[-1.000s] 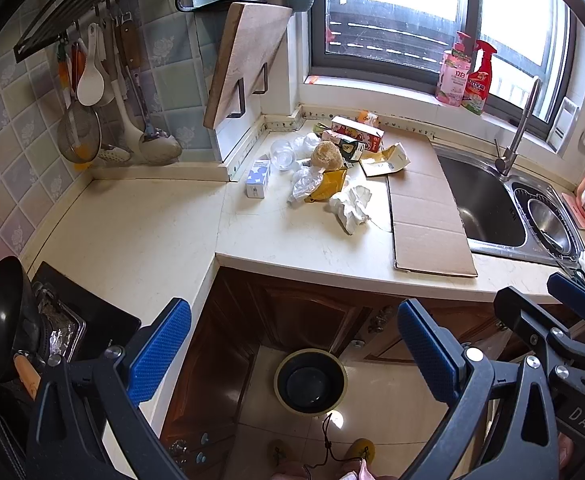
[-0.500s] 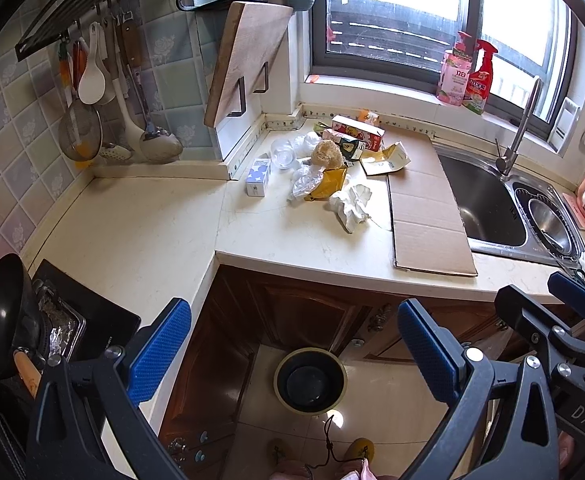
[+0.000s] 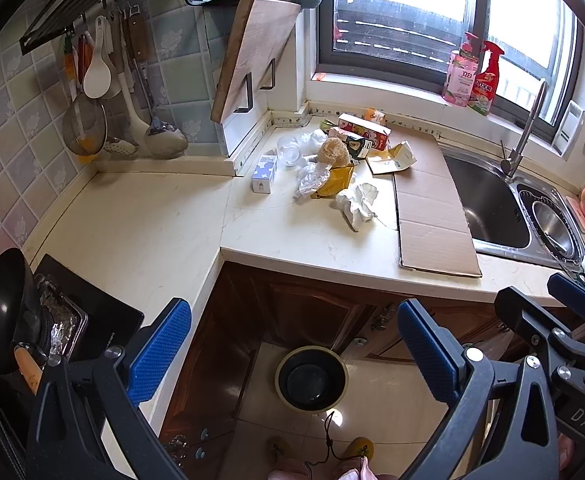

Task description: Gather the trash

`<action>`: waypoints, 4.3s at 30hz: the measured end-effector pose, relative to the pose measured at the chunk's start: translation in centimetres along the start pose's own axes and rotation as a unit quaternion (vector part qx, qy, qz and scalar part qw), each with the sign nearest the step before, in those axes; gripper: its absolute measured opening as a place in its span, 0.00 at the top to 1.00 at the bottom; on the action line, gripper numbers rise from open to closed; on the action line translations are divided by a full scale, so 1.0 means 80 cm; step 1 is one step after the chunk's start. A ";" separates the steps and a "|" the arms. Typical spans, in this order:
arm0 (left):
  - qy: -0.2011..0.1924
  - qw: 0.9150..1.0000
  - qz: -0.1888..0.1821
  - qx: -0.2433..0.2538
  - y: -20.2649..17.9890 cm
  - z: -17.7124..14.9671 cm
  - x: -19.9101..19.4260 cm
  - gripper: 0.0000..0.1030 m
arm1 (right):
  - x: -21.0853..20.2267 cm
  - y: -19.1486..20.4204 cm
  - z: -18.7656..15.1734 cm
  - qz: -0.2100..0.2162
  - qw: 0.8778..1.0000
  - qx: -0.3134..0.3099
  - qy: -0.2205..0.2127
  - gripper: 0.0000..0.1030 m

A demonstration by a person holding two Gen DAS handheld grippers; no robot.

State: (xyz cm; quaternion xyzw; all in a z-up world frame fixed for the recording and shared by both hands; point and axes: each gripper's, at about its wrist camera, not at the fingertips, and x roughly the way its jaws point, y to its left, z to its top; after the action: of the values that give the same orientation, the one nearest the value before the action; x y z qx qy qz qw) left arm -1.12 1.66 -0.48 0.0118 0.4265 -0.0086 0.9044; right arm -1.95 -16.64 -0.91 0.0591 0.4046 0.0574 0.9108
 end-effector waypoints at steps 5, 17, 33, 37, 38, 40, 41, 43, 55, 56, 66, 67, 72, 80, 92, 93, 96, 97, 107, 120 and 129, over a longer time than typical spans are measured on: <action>-0.002 1.000 -0.004 0.001 0.004 0.004 -0.001 0.01 | 0.002 0.001 0.001 -0.002 1.000 0.004 -0.001 0.16; -0.010 0.999 -0.044 -0.002 0.038 0.055 0.018 0.01 | 0.001 0.000 0.024 -0.041 0.999 0.027 -0.020 0.16; 0.043 0.997 -0.071 0.001 0.042 0.119 0.104 0.01 | 0.065 -0.024 0.082 -0.081 0.997 0.005 0.005 0.16; 0.047 0.996 -0.067 -0.029 0.038 0.129 0.136 0.01 | 0.114 -0.042 0.105 -0.035 0.999 -0.008 0.035 0.16; 0.049 0.996 -0.062 -0.039 0.038 0.132 0.146 0.01 | 0.131 -0.046 0.112 -0.023 0.999 -0.015 0.045 0.16; 0.059 0.996 -0.044 -0.058 0.041 0.137 0.170 0.01 | 0.161 -0.053 0.123 -0.005 0.998 -0.028 0.065 0.16; 0.063 0.995 -0.039 -0.066 0.043 0.140 0.184 0.05 | 0.178 -0.056 0.127 0.005 0.997 -0.035 0.075 0.16; 0.075 0.994 -0.033 -0.079 0.046 0.142 0.210 0.10 | 0.211 -0.062 0.134 0.022 0.994 -0.047 0.095 0.16; 0.112 0.985 0.000 -0.128 0.052 0.146 0.304 0.15 | 0.387 -0.037 0.136 0.084 0.971 -0.113 0.194 0.19; 0.115 0.985 0.000 -0.128 0.051 0.146 0.308 0.15 | 0.394 -0.034 0.136 0.085 0.970 -0.119 0.197 0.20; 0.128 0.981 -0.020 -0.141 0.045 0.152 0.339 0.15 | 0.440 -0.020 0.130 0.111 0.957 -0.135 0.230 0.55; 0.128 0.981 -0.025 -0.141 0.042 0.154 0.340 0.15 | 0.437 -0.023 0.132 0.110 0.958 -0.133 0.229 0.55; 0.126 0.983 -0.062 -0.121 0.013 0.170 0.343 0.18 | 0.416 -0.053 0.153 0.114 0.966 -0.108 0.204 0.55; 0.152 0.973 -0.145 -0.098 -0.047 0.196 0.387 0.50 | 0.399 -0.117 0.181 0.101 0.976 -0.058 0.181 0.55; 0.127 0.983 -0.115 -0.058 -0.077 0.237 0.433 0.50 | 0.404 -0.168 0.170 0.096 0.976 -0.020 0.193 0.55; 0.125 0.985 -0.111 -0.052 -0.077 0.240 0.436 0.50 | 0.405 -0.172 0.169 0.097 0.976 -0.017 0.195 0.55; 0.132 0.984 -0.112 -0.036 -0.079 0.241 0.449 0.50 | 0.408 -0.179 0.167 0.098 0.975 -0.012 0.199 0.55; 0.137 0.984 -0.111 -0.031 -0.081 0.240 0.454 0.50 | 0.409 -0.182 0.166 0.099 0.975 -0.011 0.200 0.55; 0.186 0.978 -0.088 0.039 -0.101 0.221 0.485 0.37 | 0.414 -0.198 0.169 0.101 0.975 0.000 0.200 0.55; 0.199 0.975 -0.064 0.079 -0.120 0.212 0.486 0.59 | 0.414 -0.195 0.164 0.111 0.973 -0.001 0.204 0.55; 0.169 0.978 -0.106 0.067 -0.124 0.231 0.434 0.62 | 0.393 -0.201 0.160 0.114 0.974 0.002 0.194 0.55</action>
State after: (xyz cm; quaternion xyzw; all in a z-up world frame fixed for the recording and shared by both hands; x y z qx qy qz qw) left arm 34.93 -8.98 -15.63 0.0279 0.5704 -0.1312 0.8104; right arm 29.44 -28.47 -17.85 0.0948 0.5644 0.1706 0.8021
